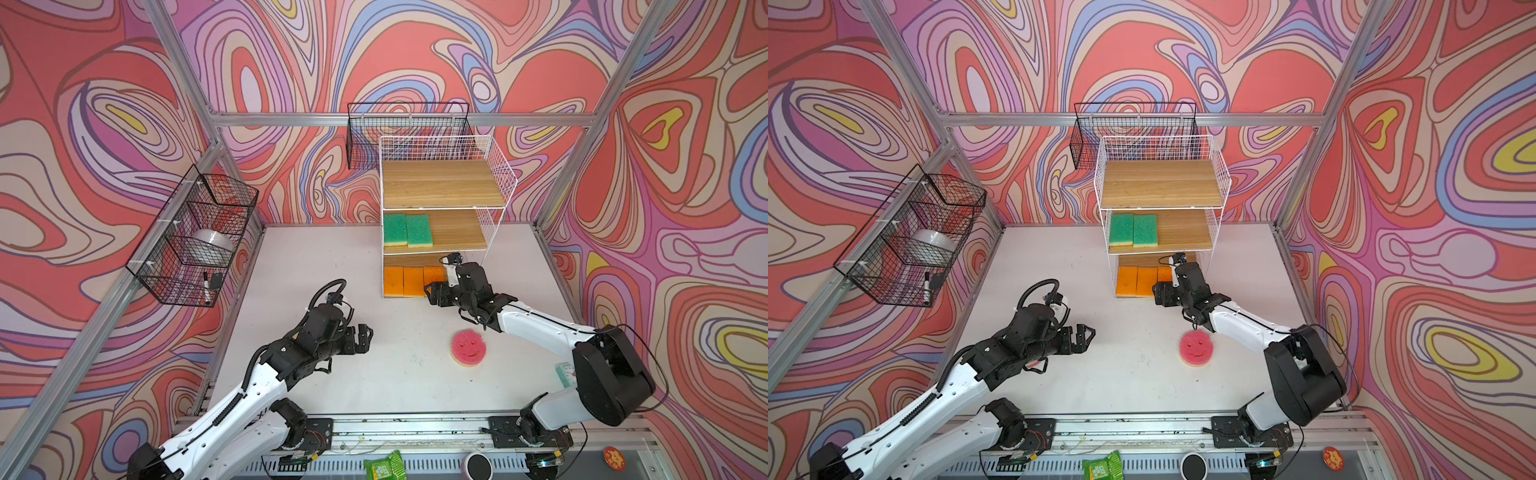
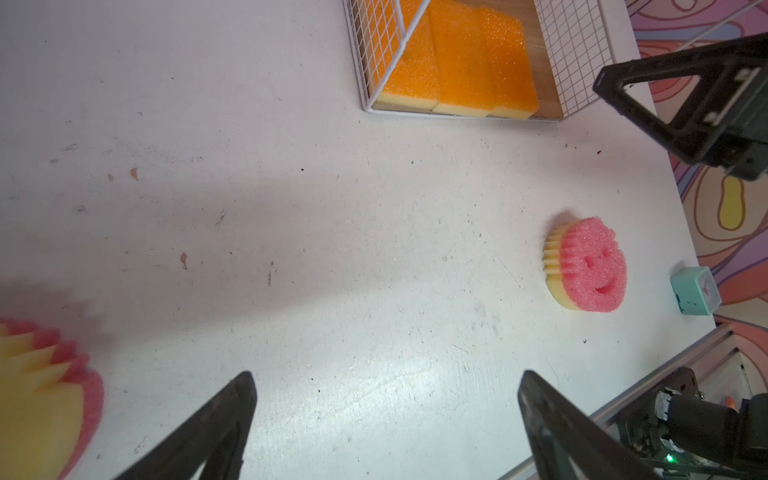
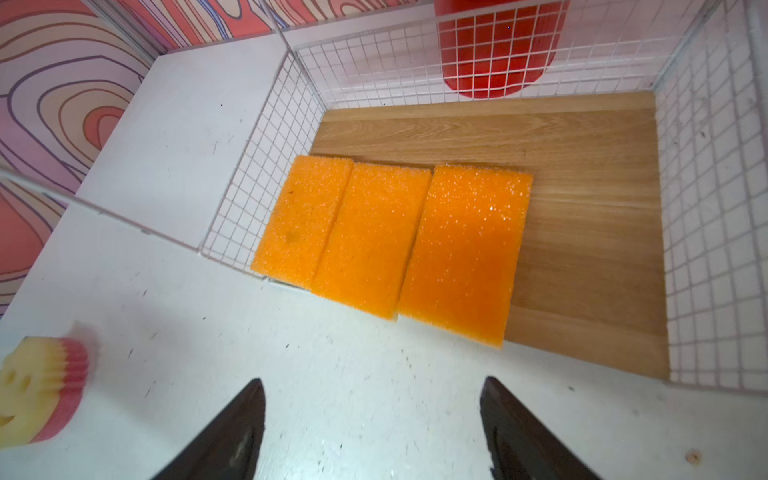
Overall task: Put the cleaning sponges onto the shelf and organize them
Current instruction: 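Lower the right gripper over the pink smiley sponge and close on it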
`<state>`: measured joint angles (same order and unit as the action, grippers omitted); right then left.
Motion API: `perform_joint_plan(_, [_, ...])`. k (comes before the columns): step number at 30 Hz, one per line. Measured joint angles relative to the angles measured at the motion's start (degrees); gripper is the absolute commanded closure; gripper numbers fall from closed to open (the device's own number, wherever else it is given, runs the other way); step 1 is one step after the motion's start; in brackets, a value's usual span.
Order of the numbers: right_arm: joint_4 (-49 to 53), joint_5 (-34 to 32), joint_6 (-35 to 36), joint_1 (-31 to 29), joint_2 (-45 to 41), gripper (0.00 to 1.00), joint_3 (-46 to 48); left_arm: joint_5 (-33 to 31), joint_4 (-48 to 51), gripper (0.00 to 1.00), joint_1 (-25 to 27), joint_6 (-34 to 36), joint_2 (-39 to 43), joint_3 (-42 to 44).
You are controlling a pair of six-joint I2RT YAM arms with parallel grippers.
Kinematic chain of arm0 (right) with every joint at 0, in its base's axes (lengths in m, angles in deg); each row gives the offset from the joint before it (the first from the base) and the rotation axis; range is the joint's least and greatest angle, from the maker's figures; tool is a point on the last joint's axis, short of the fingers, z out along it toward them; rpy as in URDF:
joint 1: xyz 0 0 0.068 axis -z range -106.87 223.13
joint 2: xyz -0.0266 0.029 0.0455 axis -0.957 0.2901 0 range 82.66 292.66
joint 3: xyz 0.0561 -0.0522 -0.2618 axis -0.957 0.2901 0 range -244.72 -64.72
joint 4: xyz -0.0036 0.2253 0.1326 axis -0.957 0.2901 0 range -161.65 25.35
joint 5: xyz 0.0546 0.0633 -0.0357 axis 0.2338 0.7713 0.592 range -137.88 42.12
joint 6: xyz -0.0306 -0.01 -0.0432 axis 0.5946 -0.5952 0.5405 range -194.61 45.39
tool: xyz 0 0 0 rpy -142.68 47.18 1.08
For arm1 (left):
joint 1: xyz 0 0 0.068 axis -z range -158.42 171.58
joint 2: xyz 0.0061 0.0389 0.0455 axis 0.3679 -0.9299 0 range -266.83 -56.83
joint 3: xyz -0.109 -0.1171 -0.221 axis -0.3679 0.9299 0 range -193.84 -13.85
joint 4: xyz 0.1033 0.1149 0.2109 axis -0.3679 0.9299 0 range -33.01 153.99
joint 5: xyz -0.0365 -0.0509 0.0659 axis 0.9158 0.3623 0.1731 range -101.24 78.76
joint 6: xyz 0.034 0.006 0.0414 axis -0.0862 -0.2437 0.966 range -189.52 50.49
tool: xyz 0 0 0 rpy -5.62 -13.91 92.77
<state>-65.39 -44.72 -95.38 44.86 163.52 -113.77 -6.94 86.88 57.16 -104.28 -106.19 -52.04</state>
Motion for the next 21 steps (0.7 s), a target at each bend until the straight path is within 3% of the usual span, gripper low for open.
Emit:
perform_joint_plan(8, [14.08, 0.31, -2.69, 0.07, -13.11, 0.19, 1.03, -0.35, 0.63, 0.00, 3.54, 0.68, -2.97, -1.57])
perform_joint_plan(16, [30.34, -0.35, -5.95, 0.07, -15.19, 0.24, -2.01, -1.77, 0.57, 0.00, 6.38, 0.74, -6.34, -3.61])
perform_joint_plan(21, [39.71, -2.32, -8.13, 0.07, -16.35, 0.32, -4.85, -2.56, -0.11, 0.01, 7.32, 0.98, -7.89, -4.48])
